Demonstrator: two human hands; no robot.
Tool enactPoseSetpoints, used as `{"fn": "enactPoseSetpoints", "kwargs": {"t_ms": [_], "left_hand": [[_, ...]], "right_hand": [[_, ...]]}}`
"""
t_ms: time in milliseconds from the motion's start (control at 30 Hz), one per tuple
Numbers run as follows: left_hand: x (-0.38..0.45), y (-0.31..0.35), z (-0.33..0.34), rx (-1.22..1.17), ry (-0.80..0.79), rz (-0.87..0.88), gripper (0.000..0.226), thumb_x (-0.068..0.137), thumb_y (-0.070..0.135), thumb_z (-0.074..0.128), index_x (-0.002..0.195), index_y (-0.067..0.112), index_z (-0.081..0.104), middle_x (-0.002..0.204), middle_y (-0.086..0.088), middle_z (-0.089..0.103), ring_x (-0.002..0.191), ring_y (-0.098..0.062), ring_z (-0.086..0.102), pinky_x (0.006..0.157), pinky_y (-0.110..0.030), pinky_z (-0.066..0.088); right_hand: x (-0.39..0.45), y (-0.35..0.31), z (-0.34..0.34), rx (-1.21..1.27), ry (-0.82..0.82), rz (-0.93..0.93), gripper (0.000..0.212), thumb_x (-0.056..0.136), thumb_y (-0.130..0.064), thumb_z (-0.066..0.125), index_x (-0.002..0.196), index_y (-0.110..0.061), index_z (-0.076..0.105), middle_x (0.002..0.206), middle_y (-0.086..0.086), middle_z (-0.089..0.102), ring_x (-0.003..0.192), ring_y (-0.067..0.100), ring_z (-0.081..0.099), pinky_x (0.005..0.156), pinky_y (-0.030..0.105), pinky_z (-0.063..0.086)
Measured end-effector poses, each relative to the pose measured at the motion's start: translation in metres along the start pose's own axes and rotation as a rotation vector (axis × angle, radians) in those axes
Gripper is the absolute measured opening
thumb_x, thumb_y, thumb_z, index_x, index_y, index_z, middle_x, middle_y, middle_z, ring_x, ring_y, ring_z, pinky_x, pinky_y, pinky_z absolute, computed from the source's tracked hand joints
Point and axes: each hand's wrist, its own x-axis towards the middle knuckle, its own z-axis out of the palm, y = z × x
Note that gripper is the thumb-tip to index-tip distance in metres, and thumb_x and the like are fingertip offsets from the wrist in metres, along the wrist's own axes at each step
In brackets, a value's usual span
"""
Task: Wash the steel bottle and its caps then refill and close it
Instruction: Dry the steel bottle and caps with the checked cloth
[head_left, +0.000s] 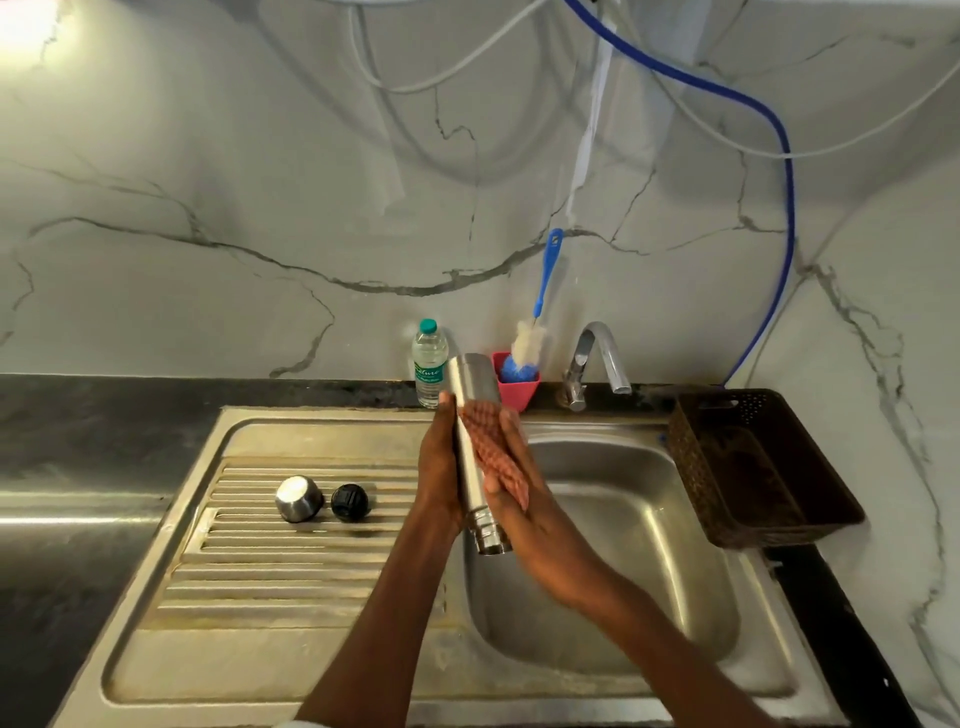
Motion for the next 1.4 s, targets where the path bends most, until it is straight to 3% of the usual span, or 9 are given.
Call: {"fn": "enactPoseSetpoints", "kwargs": {"t_ms": [133, 267, 467, 600, 767, 900, 1100, 1233, 1400], "left_hand": [[-0.005, -0.002, 0.009, 0.081, -0.002, -0.122, 0.071, 0.105, 0.06, 0.046, 0.139, -0.001, 0.058, 0.109, -0.024, 0.074, 0.097, -0.035, 0.075, 0.09, -0.045, 0.057], [-0.017, -0.014, 0.024, 0.252, -0.093, -0.075, 0.06, 0.109, 0.056, 0.035, 0.148, 0.016, 0.057, 0.135, -0.011, 0.071, 0.13, -0.028, 0.065, 0.109, -0.043, 0.049], [-0.008, -0.017, 0.034, 0.105, -0.065, -0.057, 0.06, 0.108, 0.058, 0.045, 0.15, 0.017, 0.057, 0.147, -0.018, 0.062, 0.137, -0.033, 0.06, 0.113, -0.048, 0.045], [0.002, -0.005, 0.021, 0.056, 0.016, 0.01, 0.071, 0.104, 0.061, 0.048, 0.154, 0.011, 0.05, 0.144, -0.02, 0.064, 0.13, -0.032, 0.065, 0.099, -0.043, 0.055], [0.006, -0.001, 0.008, 0.101, 0.0, 0.009, 0.08, 0.096, 0.068, 0.058, 0.146, 0.006, 0.055, 0.115, -0.025, 0.069, 0.101, -0.038, 0.069, 0.091, -0.048, 0.059], [-0.011, -0.01, 0.027, 0.231, -0.097, 0.095, 0.053, 0.114, 0.046, 0.03, 0.146, 0.014, 0.057, 0.134, -0.01, 0.072, 0.132, -0.029, 0.064, 0.099, -0.032, 0.058], [0.0, -0.003, 0.029, 0.118, -0.086, 0.097, 0.056, 0.113, 0.047, 0.038, 0.157, 0.012, 0.045, 0.153, -0.02, 0.055, 0.144, -0.035, 0.052, 0.12, -0.049, 0.037], [0.004, 0.015, 0.023, 0.095, -0.026, 0.039, 0.059, 0.111, 0.053, 0.034, 0.139, 0.008, 0.059, 0.119, -0.016, 0.077, 0.108, -0.027, 0.076, 0.089, -0.038, 0.06], [-0.005, 0.008, 0.03, 0.105, -0.065, -0.008, 0.056, 0.112, 0.048, 0.035, 0.121, 0.003, 0.068, 0.099, -0.016, 0.079, 0.091, -0.028, 0.078, 0.079, -0.035, 0.064]], "right_hand": [[-0.023, 0.001, 0.0, -0.298, -0.019, -0.045, 0.068, 0.109, -0.046, 0.039, 0.149, -0.068, -0.01, 0.165, -0.032, -0.017, 0.155, 0.006, -0.02, 0.128, 0.049, 0.01], [0.022, 0.006, -0.009, -0.522, 0.178, -0.056, 0.053, 0.105, -0.056, 0.028, 0.149, -0.066, -0.001, 0.168, -0.022, -0.019, 0.153, 0.017, -0.029, 0.126, 0.06, 0.008], [0.076, -0.007, -0.033, -0.058, 0.31, 0.023, 0.062, 0.101, -0.055, 0.047, 0.158, -0.048, 0.023, 0.169, -0.012, 0.019, 0.154, 0.005, 0.02, 0.126, 0.047, 0.026], [0.03, -0.008, -0.016, -0.024, 0.088, 0.013, 0.061, 0.105, -0.047, 0.045, 0.146, -0.074, 0.008, 0.169, -0.02, 0.013, 0.154, 0.002, 0.019, 0.127, 0.042, 0.025], [-0.02, 0.004, -0.004, -0.192, 0.029, -0.096, 0.071, 0.107, -0.046, 0.044, 0.156, -0.059, -0.006, 0.169, -0.025, -0.003, 0.157, 0.002, 0.006, 0.127, 0.045, 0.024], [0.03, -0.002, -0.015, -0.471, 0.136, -0.112, 0.057, 0.107, -0.05, 0.034, 0.152, -0.065, 0.002, 0.169, -0.019, -0.016, 0.154, 0.016, -0.026, 0.127, 0.058, 0.006], [0.081, -0.016, -0.029, -0.022, 0.248, 0.055, 0.075, 0.099, -0.063, 0.045, 0.16, -0.051, 0.004, 0.171, -0.019, 0.003, 0.158, 0.01, 0.005, 0.127, 0.052, 0.018], [0.029, -0.014, -0.007, -0.02, 0.084, -0.031, 0.068, 0.106, -0.044, 0.047, 0.149, -0.07, -0.001, 0.17, -0.022, -0.003, 0.157, 0.005, 0.005, 0.128, 0.046, 0.021], [0.001, -0.014, -0.005, -0.248, 0.091, -0.099, 0.071, 0.109, -0.04, 0.043, 0.141, -0.078, -0.007, 0.167, -0.027, -0.016, 0.156, 0.009, -0.019, 0.128, 0.053, 0.01]]}}
